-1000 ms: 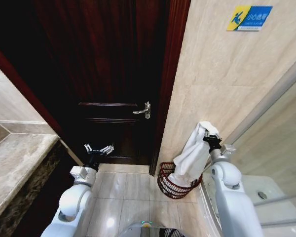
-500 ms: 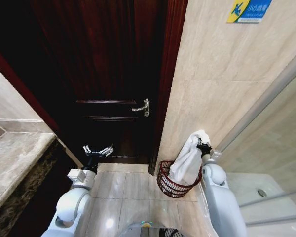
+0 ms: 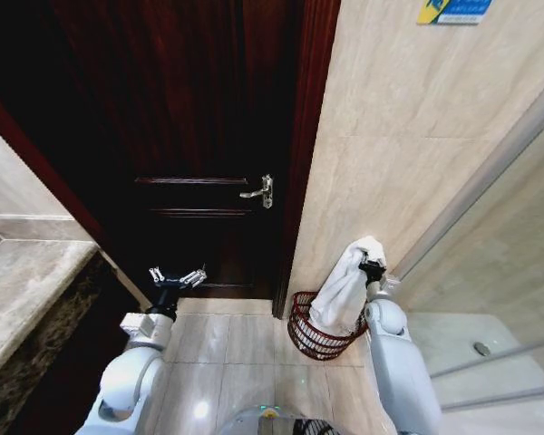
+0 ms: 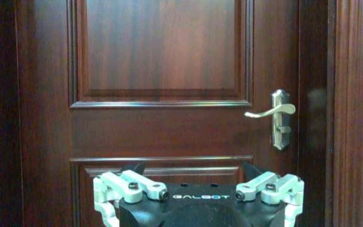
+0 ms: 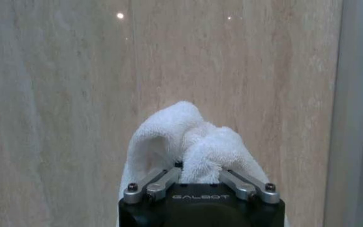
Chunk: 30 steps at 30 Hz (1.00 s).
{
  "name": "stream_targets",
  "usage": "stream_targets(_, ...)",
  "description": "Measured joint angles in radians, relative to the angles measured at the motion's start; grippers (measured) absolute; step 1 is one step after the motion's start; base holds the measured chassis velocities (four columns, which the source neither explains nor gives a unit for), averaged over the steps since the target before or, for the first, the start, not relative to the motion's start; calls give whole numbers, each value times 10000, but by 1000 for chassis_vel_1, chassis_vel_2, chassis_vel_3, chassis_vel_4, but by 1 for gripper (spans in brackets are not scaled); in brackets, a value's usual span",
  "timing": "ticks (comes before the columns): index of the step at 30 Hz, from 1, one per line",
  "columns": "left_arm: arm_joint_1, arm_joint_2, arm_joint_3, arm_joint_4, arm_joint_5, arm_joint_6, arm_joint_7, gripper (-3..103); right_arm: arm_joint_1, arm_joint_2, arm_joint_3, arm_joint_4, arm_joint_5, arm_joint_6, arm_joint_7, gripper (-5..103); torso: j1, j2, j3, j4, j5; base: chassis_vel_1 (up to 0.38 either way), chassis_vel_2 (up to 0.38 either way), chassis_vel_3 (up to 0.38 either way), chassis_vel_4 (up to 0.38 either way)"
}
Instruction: Discard the used towel into the hamper.
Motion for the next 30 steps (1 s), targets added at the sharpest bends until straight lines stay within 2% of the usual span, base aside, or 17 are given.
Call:
stream_targets(5,30,-31,-9,12,12,-66,17,100,-43,12,-17,19,-96,1,-113,10,-96,-218,-117,-1,-1,0,0,0,0)
stream_targets(10,58,-71,-18,37,16,-138,32,100,-244,57,-92,234,-124,-108,-259,10,-212,-496,-264,4,14,0,0,0,0)
stream_targets(17,89,-63,-38,52,17,-200,68,100,-375,64,-68,383,-152,-189,-330,10,-358,-811,-440,8,8,0,0,0,0)
stream_targets(24,186,-187,-8,10,162,-229,100,100,-1065,0,54,1254,-117,-378,-430,10,-532,-1202,-655,13,7,0,0,0,0)
stream_targets(30,185,-254,14,-15,188,-278,145,100,-1373,-85,188,1496,-75,-379,-482,10,-654,-1469,-803,0,8,0,0,0,0)
